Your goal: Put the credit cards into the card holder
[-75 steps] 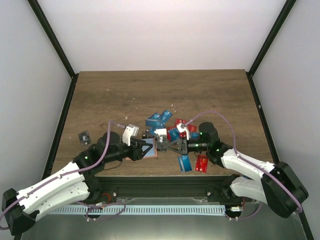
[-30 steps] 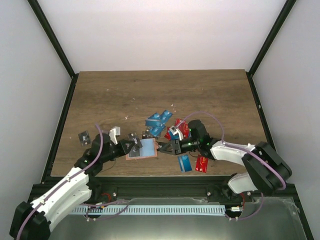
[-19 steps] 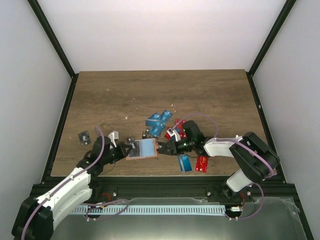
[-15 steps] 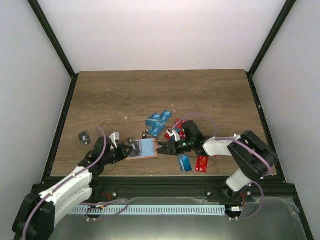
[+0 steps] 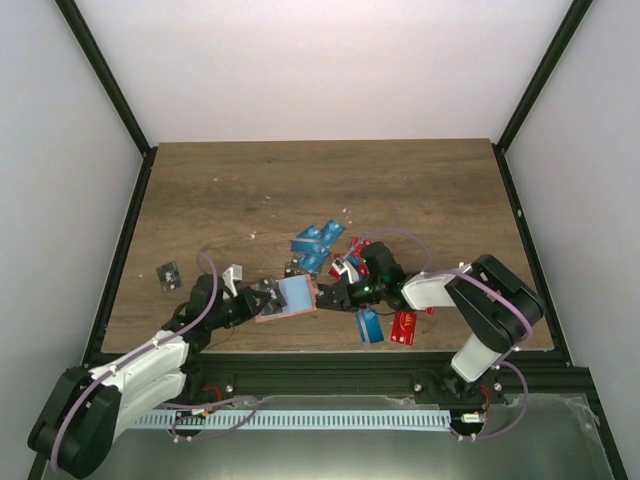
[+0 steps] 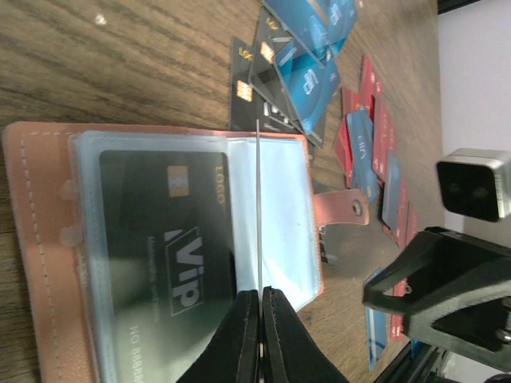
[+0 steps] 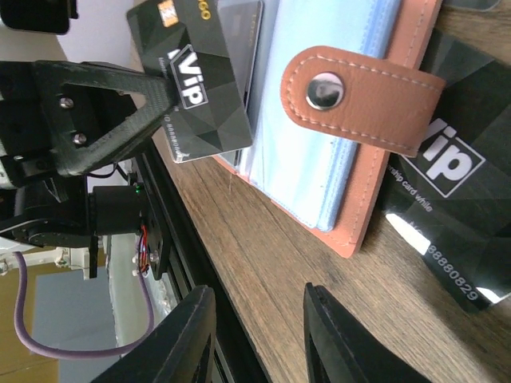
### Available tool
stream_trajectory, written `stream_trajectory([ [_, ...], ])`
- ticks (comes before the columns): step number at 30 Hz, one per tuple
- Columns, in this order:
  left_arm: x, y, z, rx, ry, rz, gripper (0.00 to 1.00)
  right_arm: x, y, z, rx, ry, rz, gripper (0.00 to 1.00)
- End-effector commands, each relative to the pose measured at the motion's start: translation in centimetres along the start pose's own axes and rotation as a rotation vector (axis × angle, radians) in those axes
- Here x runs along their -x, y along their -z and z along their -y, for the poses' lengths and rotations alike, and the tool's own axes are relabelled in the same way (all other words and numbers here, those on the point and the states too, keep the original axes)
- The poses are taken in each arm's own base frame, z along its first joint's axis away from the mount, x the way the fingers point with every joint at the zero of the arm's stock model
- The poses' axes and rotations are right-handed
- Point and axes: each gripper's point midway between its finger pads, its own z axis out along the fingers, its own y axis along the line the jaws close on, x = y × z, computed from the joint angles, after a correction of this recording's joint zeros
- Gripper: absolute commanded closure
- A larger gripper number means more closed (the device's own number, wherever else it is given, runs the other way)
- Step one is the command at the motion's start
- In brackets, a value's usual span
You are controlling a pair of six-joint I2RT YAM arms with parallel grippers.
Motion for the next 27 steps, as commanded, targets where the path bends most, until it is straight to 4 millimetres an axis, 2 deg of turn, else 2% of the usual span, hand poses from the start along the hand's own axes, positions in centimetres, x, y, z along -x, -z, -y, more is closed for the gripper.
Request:
stream_trajectory([
  [1, 0.5, 0.5, 1.2, -0.053, -0.007, 0.028, 0.96, 1.2, -0.6, 0.1, -0.016, 0.022, 0.019, 0.68],
  [6, 1.0, 1.2, 1.6, -0.051, 0.003, 0.053, 0.96, 1.4, -1.1, 1.6, -0.068, 0.0, 0.024, 0.69],
  [13, 0.2, 0.5, 0.1, -0.01, 0.032, 0.023, 0.96, 1.8, -1.5, 2.2, -0.083, -0.006, 0.031, 0.7],
  [27, -0.1, 0.0, 0.9, -0.094, 0.045, 0.012, 0.96, 1.3, -2.2, 3.5, -0.096, -0.032, 0.011, 0.71],
])
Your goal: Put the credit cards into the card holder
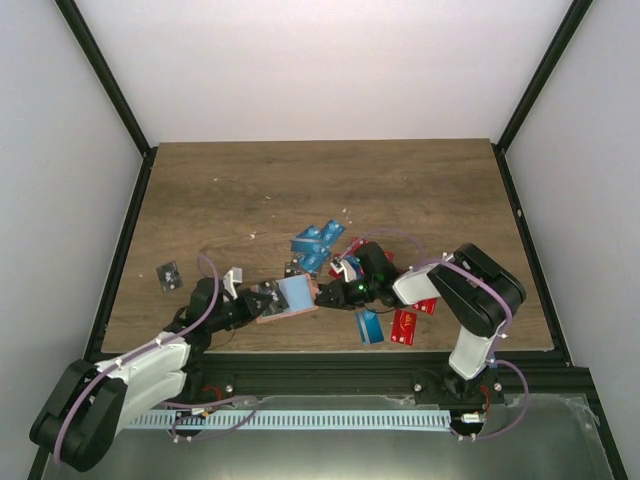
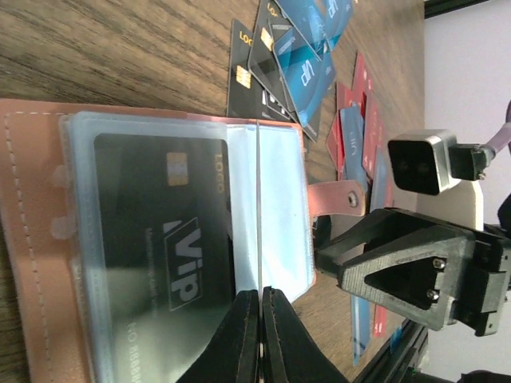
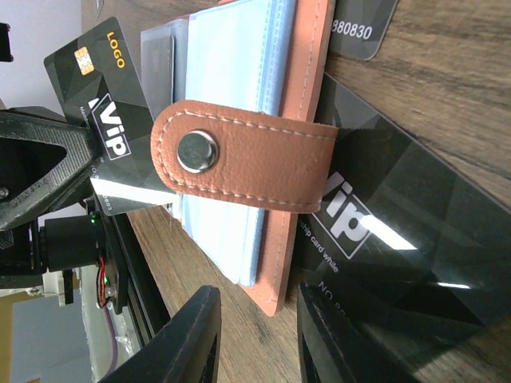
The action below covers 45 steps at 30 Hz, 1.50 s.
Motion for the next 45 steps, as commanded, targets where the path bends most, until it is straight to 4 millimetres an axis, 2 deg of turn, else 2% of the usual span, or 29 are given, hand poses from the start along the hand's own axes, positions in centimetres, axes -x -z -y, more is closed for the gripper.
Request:
stream_trajectory([
  [1, 0.4, 0.3, 1.2, -0.056, -0.004, 0.019, 0.96, 0.3, -0.6, 0.3, -0.011, 0.01, -0.002, 0.71],
  [8, 0.7, 0.7, 1.0, -0.038, -0.002, 0.047, 0.96, 0.2, -0.8, 0.5, -0.011, 0.005, -0.007, 0.71],
  [21, 0.0, -0.3, -0.1, -0.028, 0.019, 0.01, 0.96, 0.2, -1.0, 0.7, -0.01, -0.002, -0.013, 0.71],
  [36, 0.5, -0.2, 0.4, -0.05, 0.02, 0.032, 0.96, 0.0, -1.3, 0.9, 0.0, -0.011, -0.024, 0.72],
  [45, 0.2, -0.5, -0.6, -0.014, 0.049, 0.021, 0.96, 0.0, -1.3, 0.8, 0.002, -0.011, -0.026, 0.72],
])
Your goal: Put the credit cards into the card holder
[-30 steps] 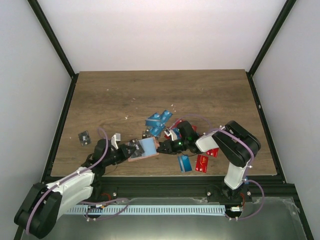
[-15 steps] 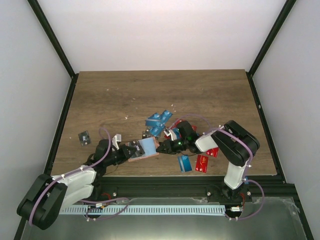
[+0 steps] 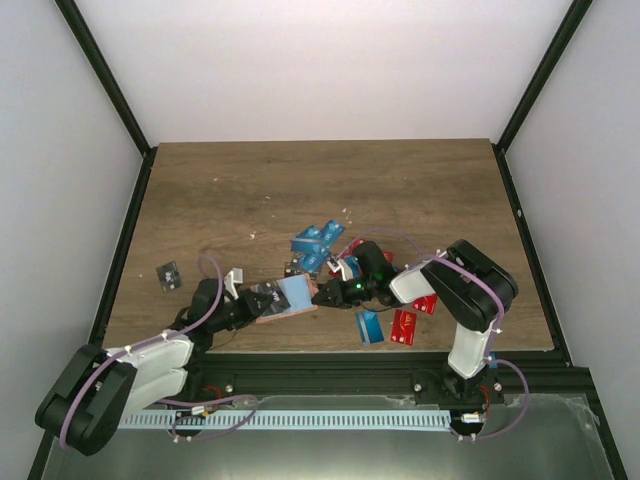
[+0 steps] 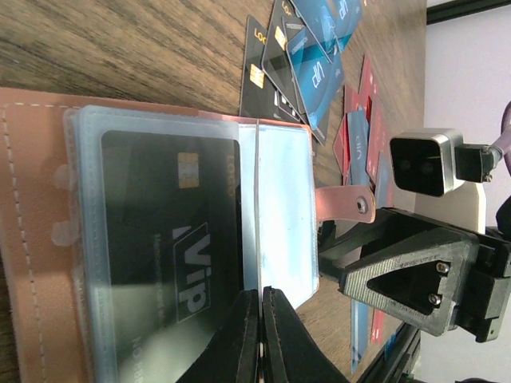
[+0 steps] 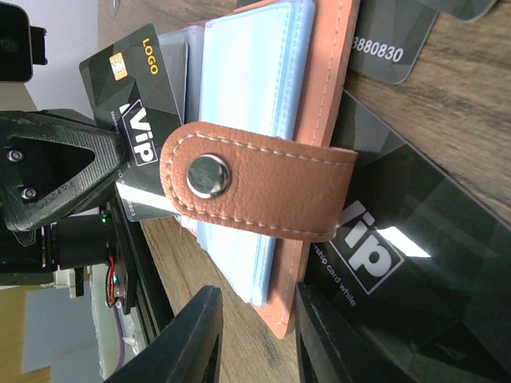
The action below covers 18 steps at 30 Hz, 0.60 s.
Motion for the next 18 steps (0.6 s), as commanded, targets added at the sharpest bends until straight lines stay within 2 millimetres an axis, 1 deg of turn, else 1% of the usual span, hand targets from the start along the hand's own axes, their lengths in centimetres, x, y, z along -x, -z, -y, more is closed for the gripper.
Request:
stream_trajectory([
  [1, 0.18, 0.05, -0.46, 0.005, 0.021, 0.019, 0.96, -0.41, -0.51, 1.05, -0.039, -0.021, -0.016, 0.72],
  [8, 0.23, 0.33, -1.09, 0.021, 0.052, 0.043, 0.96, -0.46, -0.55, 1.13, -0.039, -0.024, -0.018, 0.72],
  [18, 0.82, 0.02, -0.48, -0.001, 0.043, 0.059, 0.96, -0.62, -0.78, 0.94, -0.03, -0.021, -0.027, 0.72],
])
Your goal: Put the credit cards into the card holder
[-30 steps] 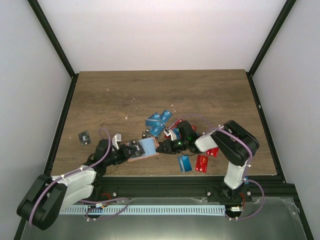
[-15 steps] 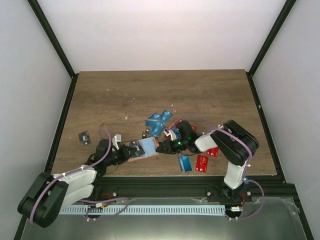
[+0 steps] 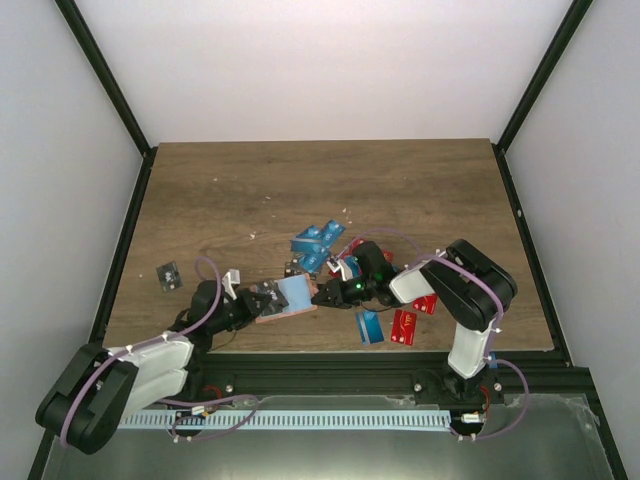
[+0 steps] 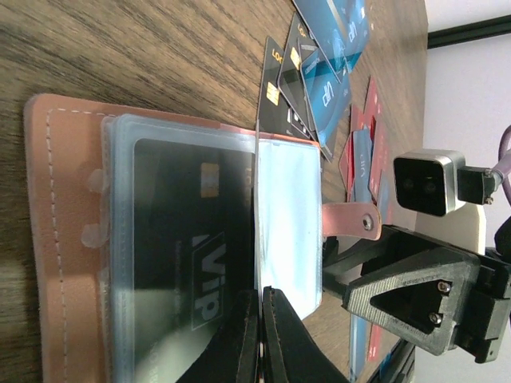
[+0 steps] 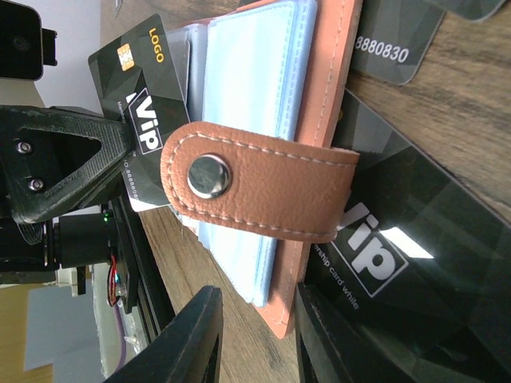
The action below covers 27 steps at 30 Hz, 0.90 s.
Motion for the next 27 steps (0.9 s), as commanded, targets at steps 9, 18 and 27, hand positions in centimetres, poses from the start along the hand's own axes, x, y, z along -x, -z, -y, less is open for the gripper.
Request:
stream_trajectory([
  [9, 0.5, -0.6, 0.5, -0.031, 0.002, 0.007, 0.96, -0.8, -0.8, 1.0, -0.038, -0.023, -0.032, 0.72],
  [18, 0.0, -0.6, 0.9, -0.055, 0.014, -0.02, 0.96, -0.8, -0.9, 1.2, -0.039, -0.025, -0.035, 0.72],
  [27, -0.8, -0.9, 0.4, -0.029, 0.019, -0.071, 0.96, -0.8, -0.9, 1.2, -0.042, -0.024, -0.038, 0.72],
])
